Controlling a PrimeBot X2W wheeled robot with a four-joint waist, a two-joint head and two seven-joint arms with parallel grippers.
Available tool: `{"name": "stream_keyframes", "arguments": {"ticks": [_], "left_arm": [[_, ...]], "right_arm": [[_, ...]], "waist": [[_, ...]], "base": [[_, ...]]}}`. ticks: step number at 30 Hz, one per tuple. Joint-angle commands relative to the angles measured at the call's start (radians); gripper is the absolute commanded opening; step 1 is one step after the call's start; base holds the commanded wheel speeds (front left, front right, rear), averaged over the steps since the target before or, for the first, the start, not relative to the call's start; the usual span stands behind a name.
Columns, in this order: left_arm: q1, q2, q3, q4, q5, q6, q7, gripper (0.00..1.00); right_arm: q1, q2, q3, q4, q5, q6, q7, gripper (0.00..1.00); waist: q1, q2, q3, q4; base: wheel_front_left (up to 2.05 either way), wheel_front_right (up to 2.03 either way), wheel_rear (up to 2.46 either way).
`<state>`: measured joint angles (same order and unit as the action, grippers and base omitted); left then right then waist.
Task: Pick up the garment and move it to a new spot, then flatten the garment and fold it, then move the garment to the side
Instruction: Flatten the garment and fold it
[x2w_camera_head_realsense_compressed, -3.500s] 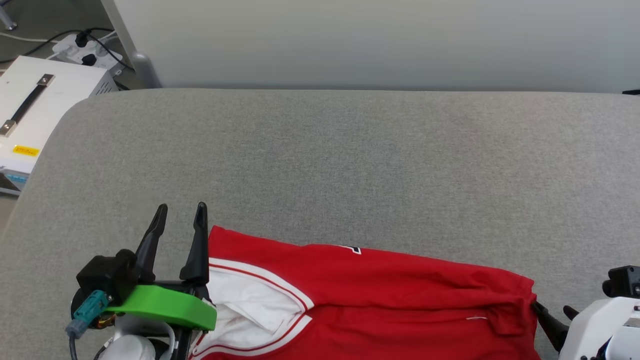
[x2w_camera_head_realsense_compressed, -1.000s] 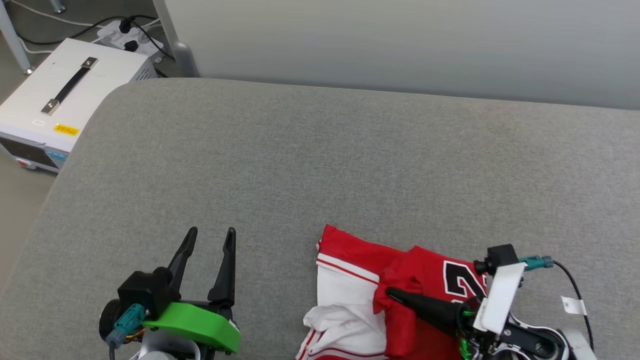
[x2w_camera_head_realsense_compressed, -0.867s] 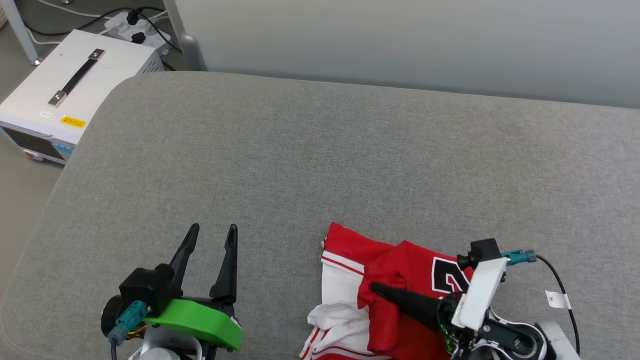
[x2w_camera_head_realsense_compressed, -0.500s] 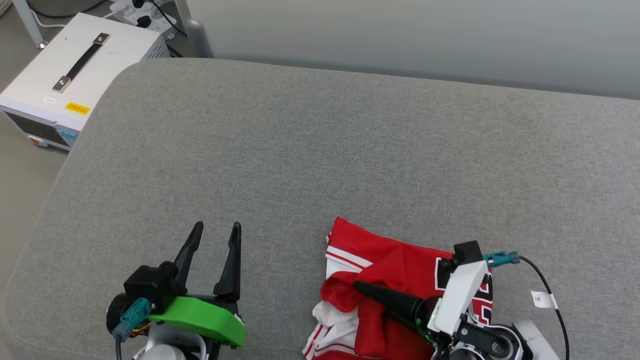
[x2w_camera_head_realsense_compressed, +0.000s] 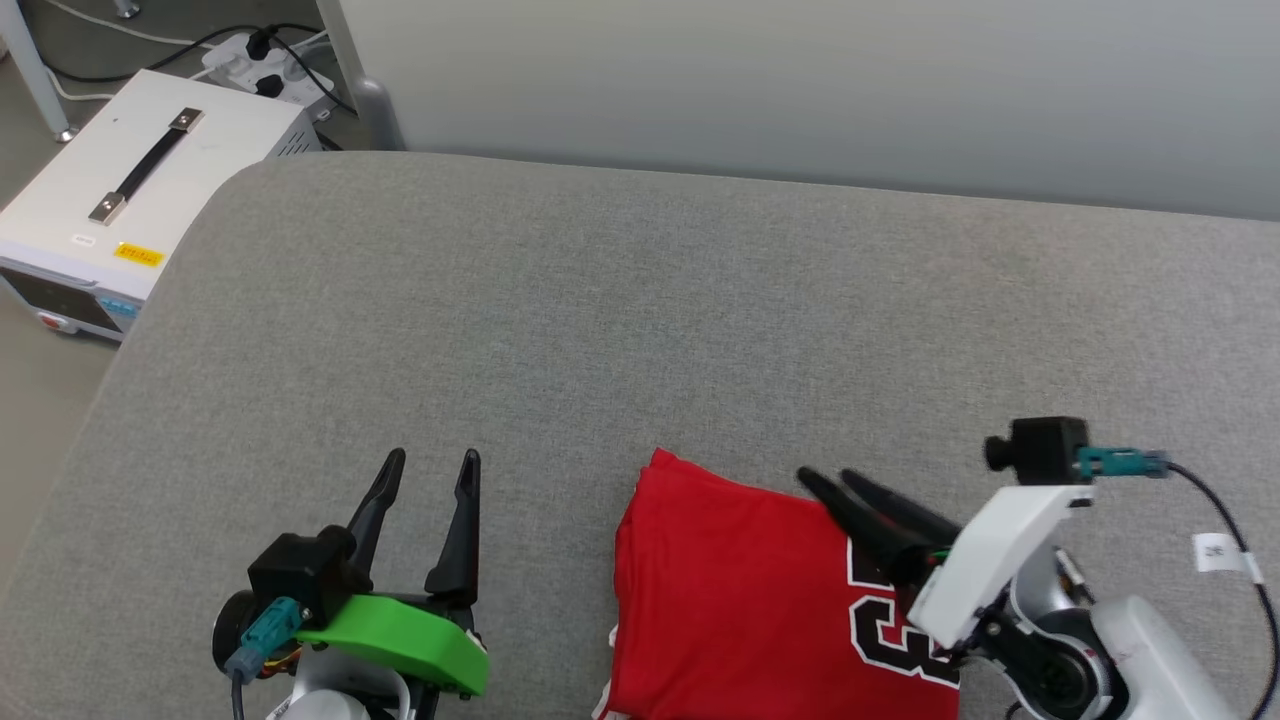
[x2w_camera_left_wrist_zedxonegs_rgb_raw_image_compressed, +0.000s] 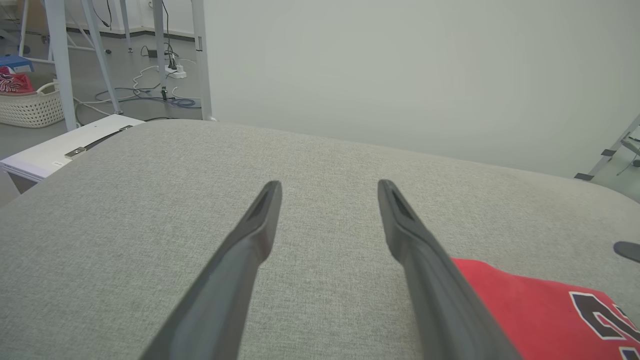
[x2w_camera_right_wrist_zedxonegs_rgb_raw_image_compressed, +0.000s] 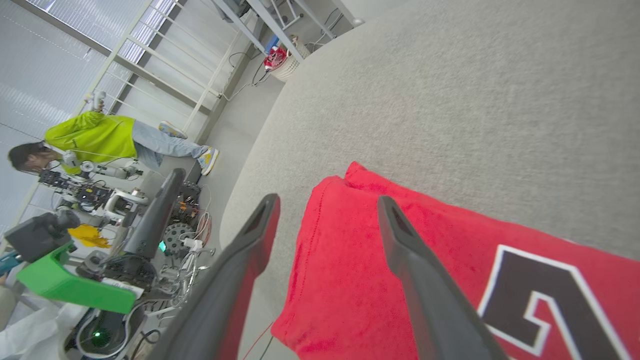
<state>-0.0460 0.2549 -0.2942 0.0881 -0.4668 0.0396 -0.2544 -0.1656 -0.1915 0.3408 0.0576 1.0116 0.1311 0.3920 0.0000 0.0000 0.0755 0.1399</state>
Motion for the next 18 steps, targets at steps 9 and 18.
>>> {"name": "stream_keyframes", "arguments": {"ticks": [9, 18], "left_arm": [[0.02, 0.015, 0.01, 0.004, 0.005, 0.022, -0.001, 1.0], [0.041, 0.02, 0.033, 0.009, 0.003, 0.058, -0.001, 1.0]], "right_arm": [[0.099, -0.023, -0.282, -0.012, -0.488, 0.0, -0.229, 1.0], [0.213, 0.064, -0.423, -0.147, -0.752, 0.0, -0.386, 1.0]], "waist": [[0.0, 0.0, -0.04, -0.049], [0.0, 0.0, -0.085, -0.094]], "base": [[0.0, 0.0, 0.0], [0.0, 0.0, 0.0]]}}
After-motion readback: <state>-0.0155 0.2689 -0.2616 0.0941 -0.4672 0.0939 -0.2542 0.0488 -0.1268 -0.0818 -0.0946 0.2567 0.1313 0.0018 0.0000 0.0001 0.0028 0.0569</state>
